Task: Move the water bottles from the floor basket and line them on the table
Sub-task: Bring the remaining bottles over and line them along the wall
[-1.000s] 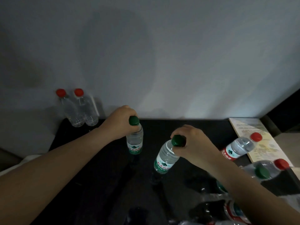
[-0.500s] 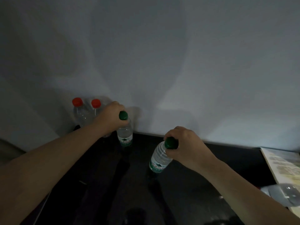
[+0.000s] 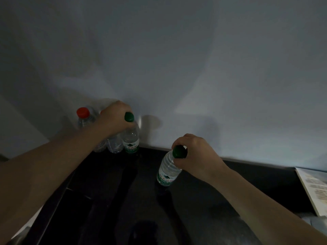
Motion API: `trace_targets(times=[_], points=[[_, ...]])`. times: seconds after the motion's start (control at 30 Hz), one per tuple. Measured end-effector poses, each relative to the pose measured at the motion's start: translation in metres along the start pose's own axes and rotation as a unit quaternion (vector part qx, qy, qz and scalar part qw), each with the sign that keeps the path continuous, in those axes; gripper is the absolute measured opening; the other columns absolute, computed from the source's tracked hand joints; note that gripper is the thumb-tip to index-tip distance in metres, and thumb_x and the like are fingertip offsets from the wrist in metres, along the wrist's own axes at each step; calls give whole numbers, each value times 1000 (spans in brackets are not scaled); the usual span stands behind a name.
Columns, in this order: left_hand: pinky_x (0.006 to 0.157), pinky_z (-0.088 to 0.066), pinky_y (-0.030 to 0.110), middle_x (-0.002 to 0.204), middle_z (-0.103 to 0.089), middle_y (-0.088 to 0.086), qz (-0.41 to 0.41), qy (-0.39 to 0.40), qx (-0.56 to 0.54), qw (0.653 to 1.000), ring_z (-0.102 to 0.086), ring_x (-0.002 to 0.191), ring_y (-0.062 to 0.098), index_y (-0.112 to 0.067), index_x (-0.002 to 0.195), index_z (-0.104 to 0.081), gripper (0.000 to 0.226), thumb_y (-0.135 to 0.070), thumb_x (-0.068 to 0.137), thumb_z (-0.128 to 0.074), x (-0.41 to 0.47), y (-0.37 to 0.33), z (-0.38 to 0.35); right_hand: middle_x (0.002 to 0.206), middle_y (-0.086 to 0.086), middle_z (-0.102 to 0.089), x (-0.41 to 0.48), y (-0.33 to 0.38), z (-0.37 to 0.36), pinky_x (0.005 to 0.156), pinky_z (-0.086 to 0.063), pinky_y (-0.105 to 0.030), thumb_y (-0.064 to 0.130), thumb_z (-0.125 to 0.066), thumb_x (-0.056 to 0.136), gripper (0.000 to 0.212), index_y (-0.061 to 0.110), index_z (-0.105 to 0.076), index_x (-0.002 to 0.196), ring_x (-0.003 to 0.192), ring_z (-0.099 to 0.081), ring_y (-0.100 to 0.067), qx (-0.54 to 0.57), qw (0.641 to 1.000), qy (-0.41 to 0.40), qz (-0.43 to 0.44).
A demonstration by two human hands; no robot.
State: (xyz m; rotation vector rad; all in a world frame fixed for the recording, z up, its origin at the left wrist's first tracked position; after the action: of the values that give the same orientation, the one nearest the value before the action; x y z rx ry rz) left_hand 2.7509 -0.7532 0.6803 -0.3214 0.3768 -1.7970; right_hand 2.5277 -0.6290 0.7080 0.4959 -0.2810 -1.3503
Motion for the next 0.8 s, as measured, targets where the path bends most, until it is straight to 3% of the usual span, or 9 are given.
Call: trace_targets(times=[0.1, 0.23, 0.37, 0.47, 0.67, 0.8], points=[[72, -50, 38, 80, -58, 8, -6, 16, 5, 1000, -57, 80, 28, -10, 76, -64, 21, -24, 67, -77, 4, 6, -5, 99, -1, -61, 9, 2, -2, 76, -52, -31, 13, -69, 74, 27, 16, -67, 100, 88, -58, -17, 0, 1000, -1, 2], [76, -48, 37, 88, -58, 13, -14, 9, 18, 1000, -54, 86, 29, -7, 82, -64, 24, -22, 68, -76, 8, 9, -5, 103, -4, -61, 28, 6, -4, 78, -52, -31, 12, -68, 75, 28, 14, -67, 103, 91, -58, -18, 0, 1000, 1, 6], [72, -32, 27, 97, -45, 6, -1, 9, 5, 1000, -45, 88, 19, -5, 94, -59, 24, -19, 78, -71, 9, 8, -11, 105, -8, -63, 54, 11, -8, 81, -53, -36, 12, -69, 75, 28, 10, -67, 103, 93, -59, -20, 0, 1000, 2, 9], [70, -29, 26, 96, -46, 6, 3, 7, -16, 1000, -45, 87, 19, -3, 94, -58, 22, -15, 79, -69, 8, 8, -14, 103, -12, -65, 78, 15, -12, 81, -53, -40, 9, -68, 73, 27, 6, -68, 100, 93, -61, -25, -10, 1000, -1, 20], [67, -32, 27, 93, -55, 11, -10, 7, -22, 1000, -55, 87, 27, 0, 93, -59, 23, -16, 80, -69, 8, 11, -15, 99, -12, -67, 116, 26, -23, 76, -53, -36, 9, -68, 72, 24, 7, -69, 97, 90, -62, -27, -39, 999, 6, 27], [65, -27, 27, 89, -50, 8, -46, 16, -2, 999, -49, 82, 24, -5, 87, -53, 15, -14, 83, -64, 7, 9, -13, 96, -13, -67, 128, 28, -32, 66, -43, -29, 9, -68, 72, 23, 6, -69, 95, 88, -63, -28, -53, 998, 9, 22]])
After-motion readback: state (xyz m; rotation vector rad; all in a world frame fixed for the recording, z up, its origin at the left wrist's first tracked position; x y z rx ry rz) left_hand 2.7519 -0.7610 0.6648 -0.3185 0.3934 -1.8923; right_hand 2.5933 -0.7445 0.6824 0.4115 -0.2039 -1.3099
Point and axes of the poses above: each hand's wrist, its own x-axis towards the middle knuckle, its own z-axis out of the back of the hand, y = z × x, the point moved 3 cm from there along x, towards the middle knuckle
